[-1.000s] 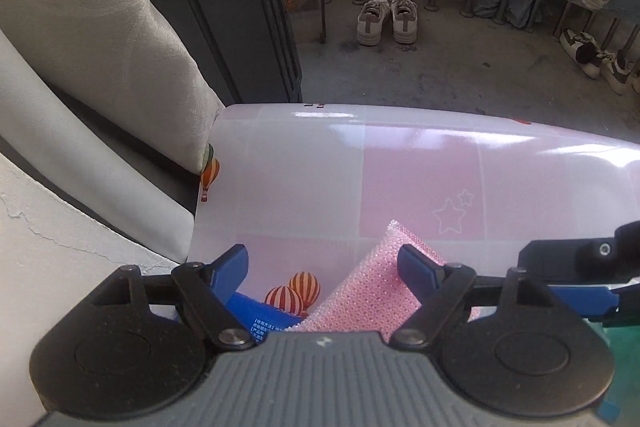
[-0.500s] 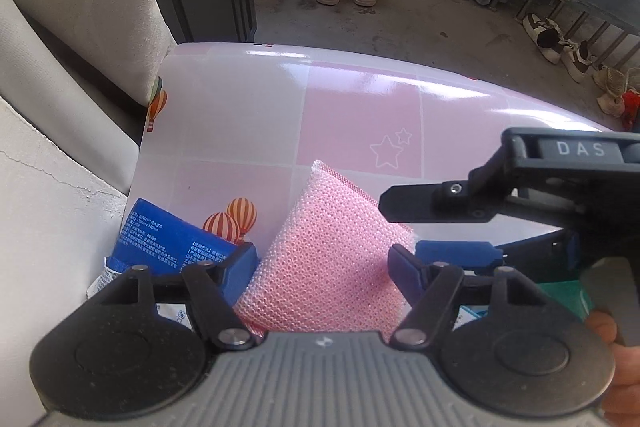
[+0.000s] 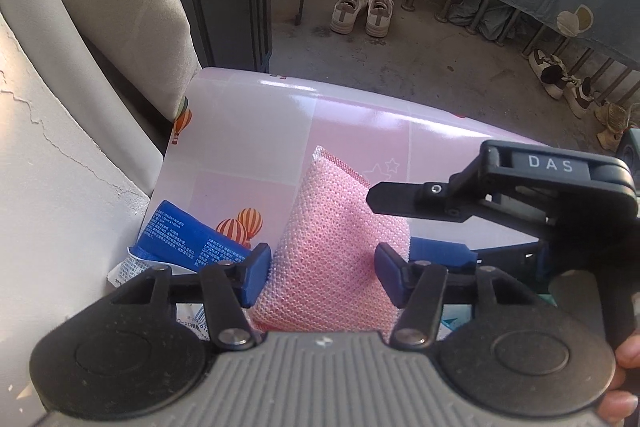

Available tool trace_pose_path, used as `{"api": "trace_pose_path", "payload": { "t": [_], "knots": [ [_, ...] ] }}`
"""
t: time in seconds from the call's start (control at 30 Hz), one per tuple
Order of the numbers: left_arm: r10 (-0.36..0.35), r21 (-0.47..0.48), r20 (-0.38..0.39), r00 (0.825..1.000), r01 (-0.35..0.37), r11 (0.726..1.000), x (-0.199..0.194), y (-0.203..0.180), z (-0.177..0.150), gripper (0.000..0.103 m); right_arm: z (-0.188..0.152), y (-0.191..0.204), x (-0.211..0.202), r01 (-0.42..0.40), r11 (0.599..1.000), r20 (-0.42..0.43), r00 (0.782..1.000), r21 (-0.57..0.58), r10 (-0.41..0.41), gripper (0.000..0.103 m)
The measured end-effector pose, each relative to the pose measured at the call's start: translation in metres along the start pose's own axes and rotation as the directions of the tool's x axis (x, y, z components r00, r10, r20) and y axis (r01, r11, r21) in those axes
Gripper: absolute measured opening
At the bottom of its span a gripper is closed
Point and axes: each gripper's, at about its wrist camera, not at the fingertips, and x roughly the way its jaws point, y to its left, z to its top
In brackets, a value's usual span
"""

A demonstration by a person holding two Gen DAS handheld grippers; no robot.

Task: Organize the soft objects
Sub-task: 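Move the right gripper back to the pile and grasp the pink sponge, then carry the pink sponge into the box and release it with the right gripper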

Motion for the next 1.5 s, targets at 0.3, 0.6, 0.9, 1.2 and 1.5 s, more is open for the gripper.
{"api": "trace_pose_path", "payload": {
  "t": [0.3, 0.6, 0.9, 1.2, 1.5],
  "knots": [
    [-0.044, 0.049, 0.138, 0.99, 0.037, 0.998, -0.106, -0.04, -0.01, 0.053, -0.024, 0.056, -0.079, -0.121, 0.99, 0.1, 0.987, -0.076, 0.128, 0.055],
    [-0.227, 0.187, 0.162, 0.96, 0.196, 0.963, -0.167, -0.153, -0.06, 0.053, -0.078, 0.059, -0.248, -0.128, 0.977, 0.268, 0.948, -0.171, 0.171, 0.055],
    [-0.394, 0.31, -0.005, 0.919, 0.376, 0.873, -0.125, -0.303, -0.106, 0.053, -0.111, -0.046, -0.424, -0.02, 0.997, 0.467, 0.882, -0.079, 0.055, 0.055],
    [-0.398, 0.293, -0.182, 0.899, 0.436, 0.851, -0.031, -0.394, -0.111, 0.052, -0.065, -0.13, -0.478, 0.099, 0.995, 0.53, 0.845, -0.013, -0.077, 0.055],
    [-0.299, 0.264, -0.24, 0.924, 0.358, 0.896, 0.04, -0.42, -0.106, 0.059, -0.015, -0.197, -0.443, 0.251, 0.966, 0.498, 0.832, 0.057, -0.246, 0.056]
  ]
}}
